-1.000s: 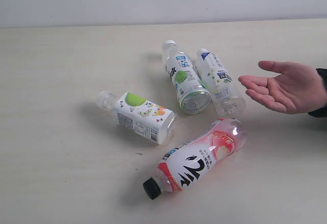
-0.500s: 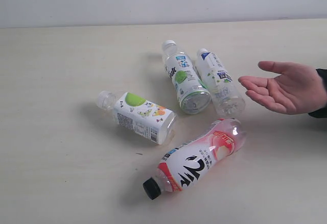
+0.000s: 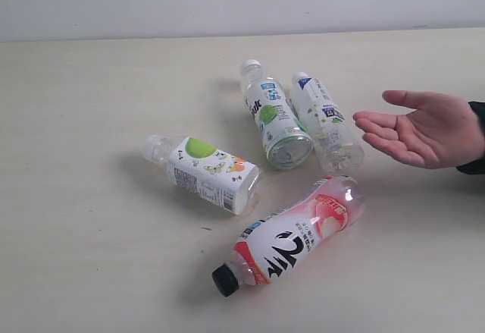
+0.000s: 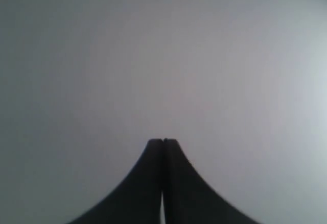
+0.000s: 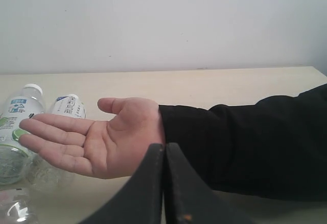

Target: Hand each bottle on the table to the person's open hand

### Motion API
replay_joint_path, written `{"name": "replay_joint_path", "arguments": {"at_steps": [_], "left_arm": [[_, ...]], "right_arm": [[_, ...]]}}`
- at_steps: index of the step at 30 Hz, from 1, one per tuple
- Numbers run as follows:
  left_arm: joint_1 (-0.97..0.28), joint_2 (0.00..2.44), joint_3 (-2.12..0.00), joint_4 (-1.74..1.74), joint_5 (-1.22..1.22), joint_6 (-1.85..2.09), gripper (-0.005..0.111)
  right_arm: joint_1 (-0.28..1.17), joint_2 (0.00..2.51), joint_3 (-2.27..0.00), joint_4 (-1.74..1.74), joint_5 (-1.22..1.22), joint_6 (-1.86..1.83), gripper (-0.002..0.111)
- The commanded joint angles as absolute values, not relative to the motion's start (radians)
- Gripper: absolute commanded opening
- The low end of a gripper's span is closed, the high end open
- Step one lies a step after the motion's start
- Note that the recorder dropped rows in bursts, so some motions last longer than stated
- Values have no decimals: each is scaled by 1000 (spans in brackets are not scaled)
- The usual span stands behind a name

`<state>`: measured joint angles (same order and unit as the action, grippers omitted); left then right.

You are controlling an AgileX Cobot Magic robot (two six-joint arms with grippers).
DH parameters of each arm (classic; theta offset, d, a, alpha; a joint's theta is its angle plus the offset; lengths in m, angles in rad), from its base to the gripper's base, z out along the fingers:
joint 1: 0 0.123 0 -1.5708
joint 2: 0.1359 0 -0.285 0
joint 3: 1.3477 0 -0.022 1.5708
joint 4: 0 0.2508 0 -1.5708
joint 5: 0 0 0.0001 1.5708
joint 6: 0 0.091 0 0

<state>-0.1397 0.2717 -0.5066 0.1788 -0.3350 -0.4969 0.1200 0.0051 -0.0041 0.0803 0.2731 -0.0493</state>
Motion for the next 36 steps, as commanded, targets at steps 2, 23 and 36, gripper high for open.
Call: {"name": "replay_joint_path", "arguments": {"at_steps": [2, 23, 36], "left_arm": [[-139, 637, -758, 163, 269, -471, 0], [-666, 1459, -1268, -106, 1097, 0, 0], [-1046, 1853, -1588, -21, 1135, 0, 26]], "right_arm": [[115, 0, 0, 78, 268, -50, 0], [115, 0, 0, 78, 268, -50, 0], [115, 0, 0, 78, 268, -50, 0]]}}
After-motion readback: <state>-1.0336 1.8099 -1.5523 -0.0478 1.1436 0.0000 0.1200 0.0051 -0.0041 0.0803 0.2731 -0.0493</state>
